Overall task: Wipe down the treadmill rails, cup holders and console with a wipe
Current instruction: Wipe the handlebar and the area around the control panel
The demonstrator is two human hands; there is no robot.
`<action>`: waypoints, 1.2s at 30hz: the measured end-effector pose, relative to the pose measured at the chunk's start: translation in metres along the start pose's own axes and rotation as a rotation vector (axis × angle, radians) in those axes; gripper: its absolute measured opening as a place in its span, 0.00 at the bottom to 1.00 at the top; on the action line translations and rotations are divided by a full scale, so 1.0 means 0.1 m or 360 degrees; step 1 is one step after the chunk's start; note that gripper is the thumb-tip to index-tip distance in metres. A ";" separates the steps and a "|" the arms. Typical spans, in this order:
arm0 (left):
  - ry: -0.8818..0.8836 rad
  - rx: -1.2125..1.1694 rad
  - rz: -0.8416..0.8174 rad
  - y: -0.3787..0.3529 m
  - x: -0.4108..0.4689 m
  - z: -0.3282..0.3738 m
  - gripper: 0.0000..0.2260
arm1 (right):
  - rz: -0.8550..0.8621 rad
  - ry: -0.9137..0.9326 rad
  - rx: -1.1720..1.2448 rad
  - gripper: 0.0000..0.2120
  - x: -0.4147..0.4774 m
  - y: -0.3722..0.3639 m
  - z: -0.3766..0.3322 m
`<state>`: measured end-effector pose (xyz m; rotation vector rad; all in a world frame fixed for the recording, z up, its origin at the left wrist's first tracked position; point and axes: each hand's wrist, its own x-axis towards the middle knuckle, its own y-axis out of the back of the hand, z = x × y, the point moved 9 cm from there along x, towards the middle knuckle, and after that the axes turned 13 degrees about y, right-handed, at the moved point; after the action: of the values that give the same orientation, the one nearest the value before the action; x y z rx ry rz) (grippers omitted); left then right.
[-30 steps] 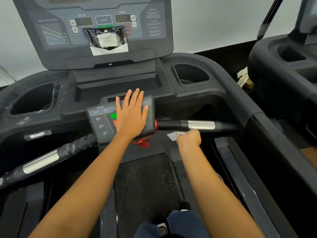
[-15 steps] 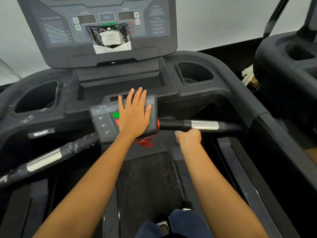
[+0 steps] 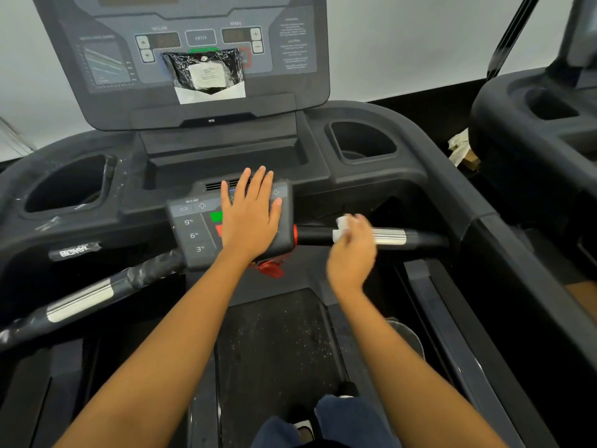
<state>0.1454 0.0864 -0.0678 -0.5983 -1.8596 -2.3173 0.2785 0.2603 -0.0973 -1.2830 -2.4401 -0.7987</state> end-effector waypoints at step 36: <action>0.0464 -0.0818 -0.0108 0.41 0.77 -0.90 0.15 | -0.0834 0.0508 -0.0273 0.07 1.44 -1.60 -0.53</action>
<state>0.0678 0.0022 -0.0173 -0.2181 -1.1800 -2.7613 0.0640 0.2533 -0.0414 -0.4931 -2.4948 -1.2544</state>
